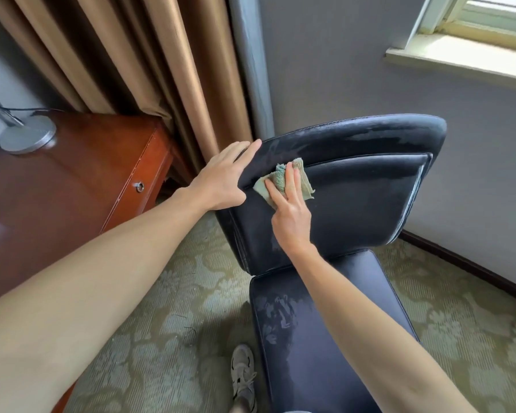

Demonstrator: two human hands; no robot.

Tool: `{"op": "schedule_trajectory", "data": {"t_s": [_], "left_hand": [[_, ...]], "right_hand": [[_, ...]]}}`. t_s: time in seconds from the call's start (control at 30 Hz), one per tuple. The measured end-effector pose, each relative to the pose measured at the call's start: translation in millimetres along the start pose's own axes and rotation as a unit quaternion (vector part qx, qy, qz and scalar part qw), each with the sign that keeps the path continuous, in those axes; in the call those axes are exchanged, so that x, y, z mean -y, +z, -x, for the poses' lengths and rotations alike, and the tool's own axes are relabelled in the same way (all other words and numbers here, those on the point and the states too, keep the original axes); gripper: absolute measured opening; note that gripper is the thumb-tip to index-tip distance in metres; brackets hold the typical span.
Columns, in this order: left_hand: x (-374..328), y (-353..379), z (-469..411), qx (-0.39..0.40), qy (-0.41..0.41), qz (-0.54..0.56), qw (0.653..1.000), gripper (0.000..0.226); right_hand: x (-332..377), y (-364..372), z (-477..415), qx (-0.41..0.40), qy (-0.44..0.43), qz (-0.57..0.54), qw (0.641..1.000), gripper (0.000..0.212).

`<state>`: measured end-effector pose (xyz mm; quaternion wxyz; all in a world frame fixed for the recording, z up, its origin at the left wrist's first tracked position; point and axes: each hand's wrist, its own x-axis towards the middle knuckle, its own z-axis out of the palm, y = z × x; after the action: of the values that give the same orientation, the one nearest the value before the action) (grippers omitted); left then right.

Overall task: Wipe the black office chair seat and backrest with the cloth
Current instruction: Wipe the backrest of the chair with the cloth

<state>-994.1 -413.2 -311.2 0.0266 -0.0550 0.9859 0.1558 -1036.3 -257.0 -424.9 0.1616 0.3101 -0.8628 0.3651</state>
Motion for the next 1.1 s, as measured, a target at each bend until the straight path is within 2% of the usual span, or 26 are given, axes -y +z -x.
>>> {"op": "schedule_trajectory", "data": {"t_s": [0.1, 0.2, 0.37, 0.5, 0.57, 0.7, 0.8, 0.9, 1.0, 1.1], "left_hand": [[-3, 10, -1, -0.030, -0.011, -0.043, 0.999, 0.105], [-16, 22, -4, -0.080, -0.028, -0.107, 0.991, 0.097], [-33, 35, -13, -0.111, -0.066, -0.154, 0.980, 0.096], [-51, 38, -24, -0.123, -0.035, -0.171, 0.977, 0.099], [-64, 34, -37, -0.115, -0.003, -0.163, 0.980, 0.095], [-108, 29, -78, -0.113, 0.084, -0.137, 0.981, 0.079], [-133, 34, -101, -0.105, 0.065, -0.107, 0.987, 0.073], [-132, 46, -105, -0.121, 0.053, -0.133, 0.982, 0.073], [-131, 57, -106, -0.176, 0.052, -0.152, 0.971, 0.072], [-138, 62, -107, -0.182, 0.030, -0.185, 0.965, 0.074]], "right_hand": [[-22, -15, -4, -0.004, -0.025, 0.028, 0.999, 0.068], [-36, -28, -9, -0.003, -0.008, 0.050, 0.999, 0.074], [-79, -59, -24, -0.027, 0.099, 0.053, 0.993, 0.075], [-98, -71, -33, -0.072, 0.185, 0.031, 0.980, 0.067], [-90, -62, -32, -0.088, 0.171, 0.024, 0.981, 0.069], [-82, -41, -20, -0.066, 0.079, -0.004, 0.995, 0.063], [-99, -47, -16, -0.051, 0.039, -0.014, 0.998, 0.061], [-127, -63, -19, -0.056, 0.020, 0.013, 0.998, 0.056], [-150, -81, -28, -0.095, 0.078, 0.018, 0.992, 0.050], [-164, -95, -36, -0.150, 0.174, -0.014, 0.973, 0.043]]}}
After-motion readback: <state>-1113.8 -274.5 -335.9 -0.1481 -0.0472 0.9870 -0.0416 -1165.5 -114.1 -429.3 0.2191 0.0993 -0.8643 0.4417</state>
